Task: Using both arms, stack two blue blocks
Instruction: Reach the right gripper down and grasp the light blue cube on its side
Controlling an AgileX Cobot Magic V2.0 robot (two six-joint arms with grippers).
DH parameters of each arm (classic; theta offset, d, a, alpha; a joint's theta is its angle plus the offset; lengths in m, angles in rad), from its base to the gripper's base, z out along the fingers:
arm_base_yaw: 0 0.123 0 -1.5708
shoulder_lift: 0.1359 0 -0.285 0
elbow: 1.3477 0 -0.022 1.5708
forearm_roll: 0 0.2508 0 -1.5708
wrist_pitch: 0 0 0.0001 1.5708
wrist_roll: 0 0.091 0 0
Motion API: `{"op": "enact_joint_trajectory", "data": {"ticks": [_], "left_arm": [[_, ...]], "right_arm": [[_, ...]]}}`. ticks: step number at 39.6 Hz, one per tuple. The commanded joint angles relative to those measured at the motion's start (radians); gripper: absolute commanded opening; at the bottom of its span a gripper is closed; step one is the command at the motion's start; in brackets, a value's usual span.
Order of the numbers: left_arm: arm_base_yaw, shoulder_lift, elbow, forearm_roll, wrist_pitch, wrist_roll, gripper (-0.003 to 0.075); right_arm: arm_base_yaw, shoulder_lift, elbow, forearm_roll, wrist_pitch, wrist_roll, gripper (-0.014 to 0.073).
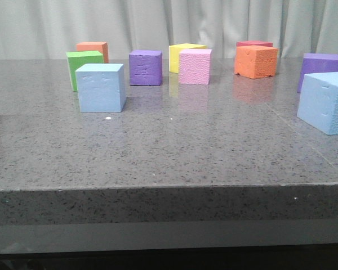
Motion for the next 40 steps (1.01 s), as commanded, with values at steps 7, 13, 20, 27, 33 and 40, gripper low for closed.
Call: {"op": "enact_joint_trajectory", "data": {"ticks": [7,13,20,27,33,40], "left_arm": [[-0.001,0.007,-0.035,-0.007,-0.089,-0.001,0.0672],[-0.001,0.007,-0.035,-0.007,-0.089,-0.001,0.0672],[-0.001,0.007,-0.035,-0.007,-0.089,-0.001,0.0672],[-0.001,0.007,-0.035,-0.007,-0.089,-0.001,0.0672],[-0.001,0.007,-0.035,-0.007,-0.089,-0.001,0.0672],[-0.001,0.007,-0.035,-0.007,-0.089,-0.001,0.0672]], "right_arm": [[-0.001,0.119,-0.042,0.042,-0.024,-0.009,0.0628],[-0.001,0.261,-0.069,0.054,0.029,-0.009,0.0628],[-0.001,0.436,-0.094,0.056,0.054,-0.009,0.0628],[-0.001,0.580,-0.121,0.075,0.042,-0.009,0.0628],[-0.001,0.665,-0.132,0.106,0.018,-0.009,0.0628],[0.035,0.747,-0.132,0.108,-0.020,-0.010,0.0628]]}}
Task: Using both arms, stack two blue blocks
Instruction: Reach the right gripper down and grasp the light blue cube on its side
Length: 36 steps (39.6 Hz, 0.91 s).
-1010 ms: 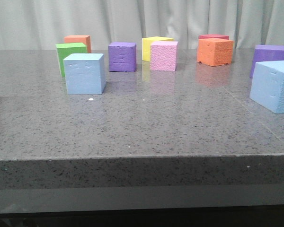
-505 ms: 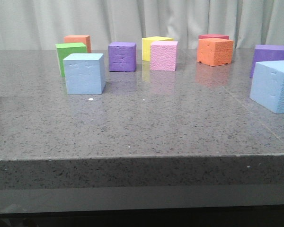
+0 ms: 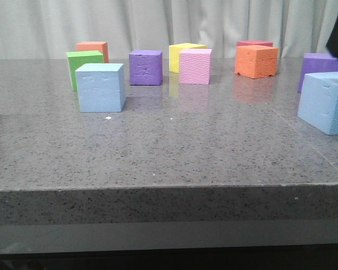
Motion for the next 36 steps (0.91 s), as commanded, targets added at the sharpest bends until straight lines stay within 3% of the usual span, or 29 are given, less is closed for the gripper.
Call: {"op": "enact_joint_trajectory", "data": {"ticks": [1,18,20,28,36], "left_arm": [[-0.001,0.007,-0.035,-0.007,-0.089,-0.001,0.0672],[-0.001,0.007,-0.035,-0.007,-0.089,-0.001,0.0672],[-0.001,0.007,-0.035,-0.007,-0.089,-0.001,0.0672],[-0.001,0.007,-0.035,-0.007,-0.089,-0.001,0.0672],[-0.001,0.007,-0.035,-0.007,-0.089,-0.001,0.0672]], "right_arm": [[0.024,0.017,-0.038,0.019,-0.078,-0.010,0.0628],[0.034,0.107,-0.038,0.019,-0.130,-0.010,0.0610],[0.034,0.108,-0.038,0.019,-0.125,-0.010,0.0571],[0.034,0.107,-0.041,0.019,-0.119,-0.010,0.0275],[0.039,0.103,-0.111,0.019,-0.059,-0.065,0.0260]]}}
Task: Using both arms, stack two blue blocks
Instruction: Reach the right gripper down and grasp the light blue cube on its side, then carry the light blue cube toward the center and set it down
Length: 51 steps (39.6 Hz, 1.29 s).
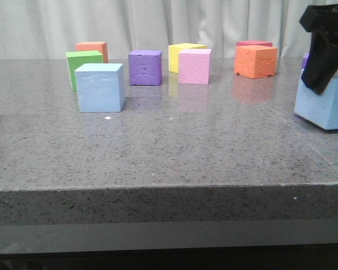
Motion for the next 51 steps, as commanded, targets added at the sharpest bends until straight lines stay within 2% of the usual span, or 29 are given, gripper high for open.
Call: {"op": "enact_joint_trajectory", "data": {"ticks": [1,8,16,26,33,40,51], "left_arm": [[-0.001,0.007,-0.035,-0.007,-0.089,-0.001,0.0672],[-0.001,0.007,-0.033,-0.007,-0.089,-0.001,0.0672],[-0.001,0.007,-0.033,-0.007,-0.089,-0.001,0.0672],[-0.001,0.007,-0.026,-0.007,-0.089,-0.001,0.0672],[-0.001,0.007,-0.021,-0.007,-0.083,-0.001,0.0672],[-0.001,0.007,-0.021,-0.007,-0.085,-0.001,0.0672],[-0.001,0.007,-0.021,-0.007,-0.090,-0.001,0.0672]], "right_arm": [[0.005,-0.038,-0.081,0.014,0.015,-0.068,0.0260],[0.053,-0.037,-0.194,0.025,0.108,-0.155,0.0260],[0.157,-0.018,-0.293,0.046,0.115,-0.207,0.0260],[0.267,0.067,-0.325,0.246,0.096,-0.207,0.0260],[0.297,0.148,-0.325,0.421,0.060,-0.207,0.0260],[0.312,0.209,-0.325,0.421,0.047,-0.231,0.0260],[0.349,0.254,-0.325,0.346,0.038,-0.281,0.0260]]}}
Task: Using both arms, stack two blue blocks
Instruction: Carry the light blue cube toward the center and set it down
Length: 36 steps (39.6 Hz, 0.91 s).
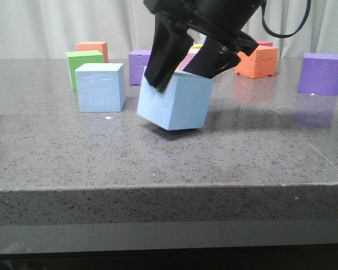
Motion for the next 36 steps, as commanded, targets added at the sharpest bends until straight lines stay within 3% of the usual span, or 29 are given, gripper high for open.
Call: {"op": "enact_joint_trajectory", "data": {"ticks": [1,8,16,23,36], "left_arm": [[-0.001,0.007,-0.027,-0.007,-0.090,-0.001,0.0672],[-0.001,0.007,-0.027,-0.007,-0.096,-0.001,0.0672],[-0.001,0.007,-0.027,-0.007,-0.096,-0.001,0.0672],[-0.001,0.007,-0.027,-0.007,-0.096,-0.001,0.0672],[-0.001,0.007,-0.027,-0.007,-0.096,-0.001,0.0672]], "right_arm": [[0.011,-0.039,-0.034,-0.010,-0.044,-0.021,0.0260],[0.021,-0.036,-0.034,-0.037,-0.054,-0.021,0.0274],[0.021,-0.036,-0.034,-0.037,-0.054,-0.021,0.0497],[0.021,-0.036,-0.034,-0.037,-0.054,-0.021,0.0608],[0.021,-0.093,-0.035,-0.037,-0.068,-0.021,0.0647]]}}
